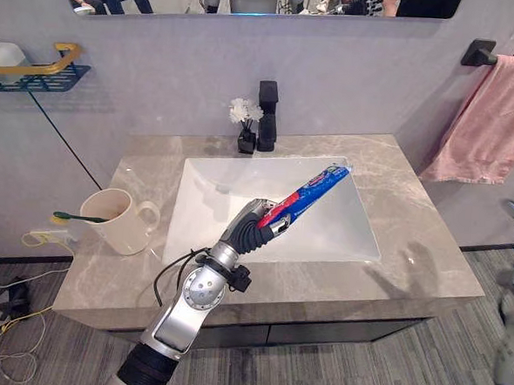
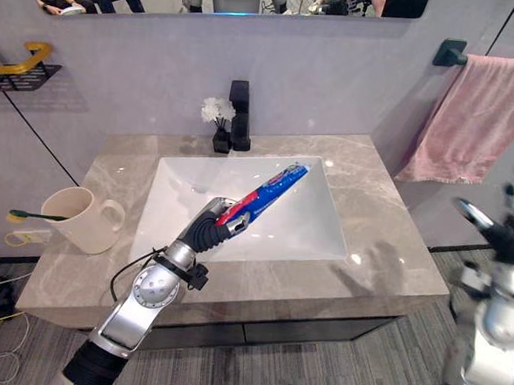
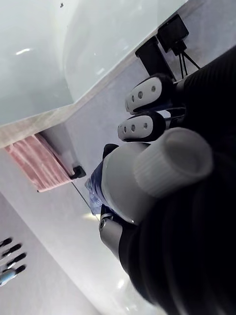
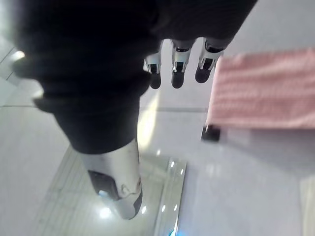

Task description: Organize washtable

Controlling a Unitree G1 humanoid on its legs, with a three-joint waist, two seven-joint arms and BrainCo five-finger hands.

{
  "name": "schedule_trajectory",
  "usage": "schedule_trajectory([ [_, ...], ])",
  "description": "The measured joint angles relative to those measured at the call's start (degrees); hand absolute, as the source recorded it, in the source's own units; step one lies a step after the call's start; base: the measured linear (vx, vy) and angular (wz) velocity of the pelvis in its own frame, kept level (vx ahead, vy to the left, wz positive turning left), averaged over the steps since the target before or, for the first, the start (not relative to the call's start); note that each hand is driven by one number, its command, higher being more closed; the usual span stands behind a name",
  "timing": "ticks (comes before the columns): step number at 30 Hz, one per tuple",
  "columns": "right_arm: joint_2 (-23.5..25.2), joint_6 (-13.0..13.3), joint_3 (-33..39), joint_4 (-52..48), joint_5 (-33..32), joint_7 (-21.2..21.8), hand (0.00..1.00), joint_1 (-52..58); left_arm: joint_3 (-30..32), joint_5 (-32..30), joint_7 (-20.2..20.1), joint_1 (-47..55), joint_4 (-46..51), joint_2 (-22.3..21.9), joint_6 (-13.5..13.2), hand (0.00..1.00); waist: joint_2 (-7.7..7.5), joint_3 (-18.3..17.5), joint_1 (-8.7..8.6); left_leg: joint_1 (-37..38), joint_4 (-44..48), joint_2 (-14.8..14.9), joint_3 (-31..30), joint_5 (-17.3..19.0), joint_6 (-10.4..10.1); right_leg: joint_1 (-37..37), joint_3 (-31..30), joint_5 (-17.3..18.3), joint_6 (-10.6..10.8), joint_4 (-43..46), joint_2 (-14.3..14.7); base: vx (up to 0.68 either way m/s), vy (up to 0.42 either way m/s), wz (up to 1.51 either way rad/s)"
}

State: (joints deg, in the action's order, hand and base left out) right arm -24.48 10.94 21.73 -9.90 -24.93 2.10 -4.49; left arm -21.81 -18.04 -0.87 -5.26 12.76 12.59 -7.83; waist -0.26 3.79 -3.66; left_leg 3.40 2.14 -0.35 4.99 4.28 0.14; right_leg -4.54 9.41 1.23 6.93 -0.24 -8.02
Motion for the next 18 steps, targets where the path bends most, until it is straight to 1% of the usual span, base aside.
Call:
schedule_trajectory([
  [1, 0.0, 0.0, -2.1, 0.0, -1.4, 0.8, 0.00, -0.8, -0.5, 0.1, 0.1, 0.0, 0.2, 0.0, -0.2, 1.00, 0.02, 0.0, 0.56, 0.0, 0.1, -0.1, -0.4, 0.0, 0.0, -0.3, 0.3, 0.0, 0.0, 0.0, -0.1, 0.01, -0.004, 0.24],
  [3, 0.0, 0.0, -3.8, 0.0, -2.5, 1.7, 0.00, -1.5, -0.9, 0.1, 0.3, 0.0, 0.2, -0.1, -0.2, 1.00, 0.02, 0.0, 1.29, -0.1, 0.2, -0.1, -0.4, 0.0, 0.0, -0.4, 0.4, 0.0, 0.0, 0.0, -0.1, 0.00, 0.005, 0.08],
  [4, 0.0, 0.0, -6.1, 0.0, -4.3, 2.1, 0.00, -2.5, -1.2, 0.1, 0.9, 0.0, 0.2, 0.0, -0.2, 1.00, 0.01, 0.0, 1.39, -0.5, 0.4, -0.4, -0.9, 0.0, 0.1, -0.4, 0.9, 0.0, 0.0, 0.0, -0.3, -0.02, 0.009, 0.17],
  [7, 0.4, 0.0, -10.0, -0.1, -7.8, 3.3, 0.00, -3.1, -1.3, 0.1, 1.4, 0.0, 0.2, 0.0, -0.2, 1.00, 0.02, 0.0, 1.48, -0.8, 0.7, -0.6, -1.8, -0.2, 0.2, -0.7, 1.5, 0.0, 0.0, 0.0, -0.6, -0.02, 0.011, 0.16],
  [10, 2.7, -0.1, -14.5, -0.8, -10.1, 4.4, 0.00, -3.1, -1.6, 0.3, 2.5, 0.0, 0.2, -0.1, -0.2, 1.00, 0.02, 0.0, 1.52, -0.8, 0.7, -0.7, -2.0, -0.2, 0.3, -0.9, 1.7, 0.0, 0.0, 0.0, -0.7, -0.02, 0.005, 0.06],
  [12, 5.2, -0.3, -18.3, -1.0, -11.0, 4.6, 0.00, -3.1, -2.6, 0.5, 3.1, 0.0, 0.2, -0.1, -0.2, 1.00, 0.03, -0.1, 1.52, -0.7, 0.7, -0.8, -2.3, -0.3, 0.4, -1.1, 1.9, 0.0, 0.0, 0.0, -0.7, -0.03, 0.002, 0.05],
  [16, 8.8, -0.5, -22.2, -1.0, -14.8, 5.8, 0.00, -3.1, -3.0, 0.5, 4.1, -0.1, 0.2, -1.1, -0.2, 1.00, 0.07, -0.1, 1.47, -0.8, 0.6, -0.9, -2.6, -0.5, 0.4, -1.1, 2.6, 0.0, 0.0, 0.0, -0.8, -0.02, -0.002, 0.05],
  [18, 10.5, -1.0, -24.0, -1.0, -17.6, 6.1, 0.00, -3.1, -3.0, 0.5, 5.0, -0.2, 0.2, -1.6, -0.2, 1.00, 0.09, -0.1, 1.47, -0.8, 0.2, -0.9, -2.9, -0.9, 0.4, -1.1, 2.9, 0.0, 0.0, 0.0, -0.8, -0.01, -0.004, 0.07],
])
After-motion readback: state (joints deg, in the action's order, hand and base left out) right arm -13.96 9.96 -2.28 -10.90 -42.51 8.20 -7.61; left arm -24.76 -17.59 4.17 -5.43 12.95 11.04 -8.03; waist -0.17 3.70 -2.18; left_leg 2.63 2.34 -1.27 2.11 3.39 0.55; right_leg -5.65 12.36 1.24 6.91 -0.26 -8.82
